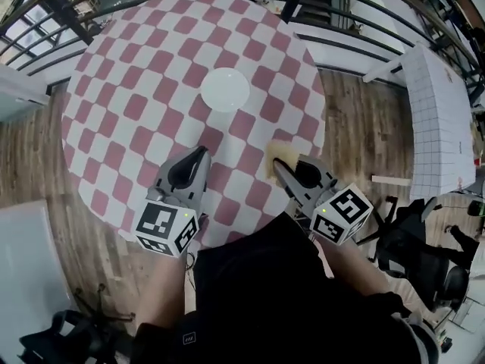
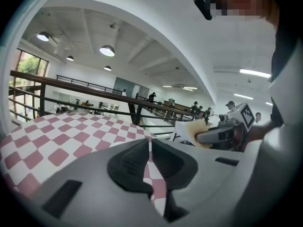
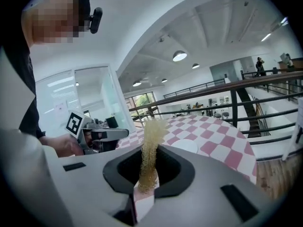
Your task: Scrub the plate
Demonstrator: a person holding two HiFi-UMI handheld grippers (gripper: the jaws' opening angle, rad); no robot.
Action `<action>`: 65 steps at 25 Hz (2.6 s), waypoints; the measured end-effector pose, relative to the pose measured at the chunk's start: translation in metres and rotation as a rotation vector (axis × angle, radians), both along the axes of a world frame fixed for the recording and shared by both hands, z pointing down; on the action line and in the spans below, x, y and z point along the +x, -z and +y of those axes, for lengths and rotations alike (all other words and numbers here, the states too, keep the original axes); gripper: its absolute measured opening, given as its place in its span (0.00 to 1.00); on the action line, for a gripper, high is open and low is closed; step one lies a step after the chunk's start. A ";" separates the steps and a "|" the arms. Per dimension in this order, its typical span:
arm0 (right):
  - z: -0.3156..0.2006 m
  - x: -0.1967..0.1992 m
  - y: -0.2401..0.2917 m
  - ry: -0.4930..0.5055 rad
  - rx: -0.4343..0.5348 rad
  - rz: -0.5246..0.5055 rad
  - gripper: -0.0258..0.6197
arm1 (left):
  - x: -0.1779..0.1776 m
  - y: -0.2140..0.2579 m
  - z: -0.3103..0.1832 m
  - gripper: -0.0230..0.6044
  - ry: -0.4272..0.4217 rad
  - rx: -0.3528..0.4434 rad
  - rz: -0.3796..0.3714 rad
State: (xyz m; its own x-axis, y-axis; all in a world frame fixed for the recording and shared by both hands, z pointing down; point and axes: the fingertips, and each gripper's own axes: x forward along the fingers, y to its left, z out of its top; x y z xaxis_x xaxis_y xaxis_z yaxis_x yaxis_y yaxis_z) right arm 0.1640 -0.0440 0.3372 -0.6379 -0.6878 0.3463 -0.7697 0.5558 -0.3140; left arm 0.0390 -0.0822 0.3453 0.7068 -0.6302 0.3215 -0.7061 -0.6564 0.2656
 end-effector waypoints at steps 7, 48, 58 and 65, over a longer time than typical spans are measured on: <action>-0.067 -0.088 -0.038 0.169 -0.072 0.046 0.11 | -0.077 -0.053 -0.045 0.15 0.128 -0.139 0.027; -0.204 -0.044 -0.226 0.715 -0.029 0.800 0.11 | 0.002 -0.214 -0.174 0.26 0.196 -0.284 -0.299; -0.258 -0.018 -0.223 0.641 0.060 0.925 0.11 | 0.002 -0.211 -0.177 0.27 0.218 -0.253 -0.298; -0.282 -0.062 -0.198 0.553 0.155 0.943 0.11 | -0.014 -0.209 -0.163 0.26 0.237 -0.246 -0.290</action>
State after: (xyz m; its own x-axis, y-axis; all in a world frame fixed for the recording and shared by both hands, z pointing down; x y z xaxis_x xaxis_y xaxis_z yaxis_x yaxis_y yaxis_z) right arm 0.1021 -0.3255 0.5348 -0.3962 -0.4670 0.7905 -0.2962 0.8800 0.3714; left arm 0.0248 -0.2451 0.5546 0.4112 -0.6437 0.6454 -0.8975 -0.4099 0.1629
